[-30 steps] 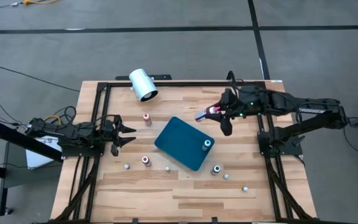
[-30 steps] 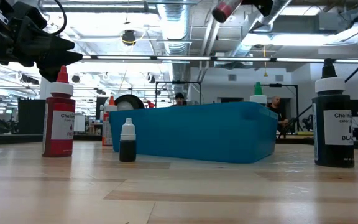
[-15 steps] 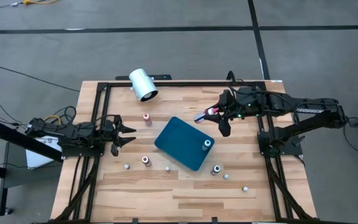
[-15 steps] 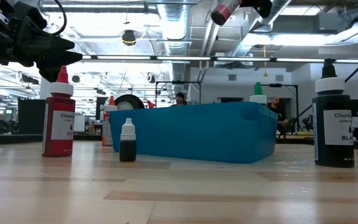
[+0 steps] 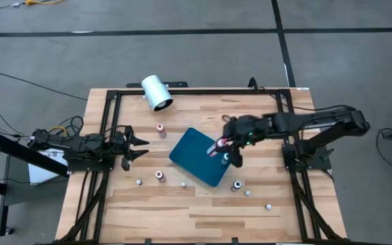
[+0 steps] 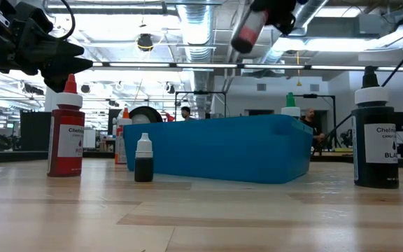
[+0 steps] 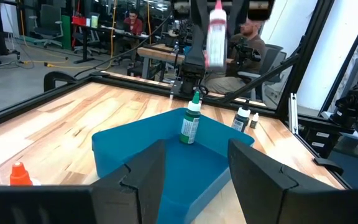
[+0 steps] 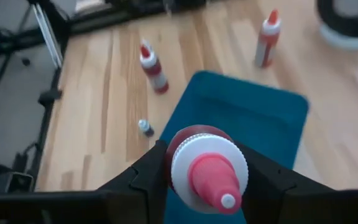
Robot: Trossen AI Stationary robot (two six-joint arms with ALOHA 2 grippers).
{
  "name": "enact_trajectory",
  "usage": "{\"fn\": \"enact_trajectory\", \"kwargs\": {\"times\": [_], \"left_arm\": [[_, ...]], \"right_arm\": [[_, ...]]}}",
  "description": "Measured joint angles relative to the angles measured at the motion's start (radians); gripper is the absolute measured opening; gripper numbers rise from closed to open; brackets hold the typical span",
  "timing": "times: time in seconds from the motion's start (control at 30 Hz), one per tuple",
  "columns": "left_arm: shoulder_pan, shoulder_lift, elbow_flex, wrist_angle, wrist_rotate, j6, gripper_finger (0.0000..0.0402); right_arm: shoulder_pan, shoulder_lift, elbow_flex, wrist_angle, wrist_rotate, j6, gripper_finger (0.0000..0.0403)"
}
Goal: Pick & Place food coloring
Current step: Put the big pink food coloring bottle into the blue bin
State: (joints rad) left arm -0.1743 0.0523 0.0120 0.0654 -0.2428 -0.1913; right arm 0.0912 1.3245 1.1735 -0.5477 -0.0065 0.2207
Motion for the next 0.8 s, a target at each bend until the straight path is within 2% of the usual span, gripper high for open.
{"fn": "enact_trajectory", "kwargs": {"times": [0.13,0.37,0.6,0.8], "left_arm": [[0.0,0.0,0.0,0.0,0.0,0.0,0.0165],[0.0,0.0,0.0,-0.001,0.0,0.0,0.0165],[0.0,0.0,0.0,-0.001,0.0,0.0,0.0165],[0.0,0.0,0.0,-0.002,0.0,0.0,0.0165]], "right_arm": [[0.007,0.074,0.0,-0.018,0.002,0.0,0.014],[-0.004,0.174,0.0,-0.11,0.04,-0.001,0.0151],[-0.028,0.26,0.0,-0.112,0.043,-0.01,0.0139],[-0.048,0.328,0.0,-0.143,0.084,-0.014,0.0153]]}}
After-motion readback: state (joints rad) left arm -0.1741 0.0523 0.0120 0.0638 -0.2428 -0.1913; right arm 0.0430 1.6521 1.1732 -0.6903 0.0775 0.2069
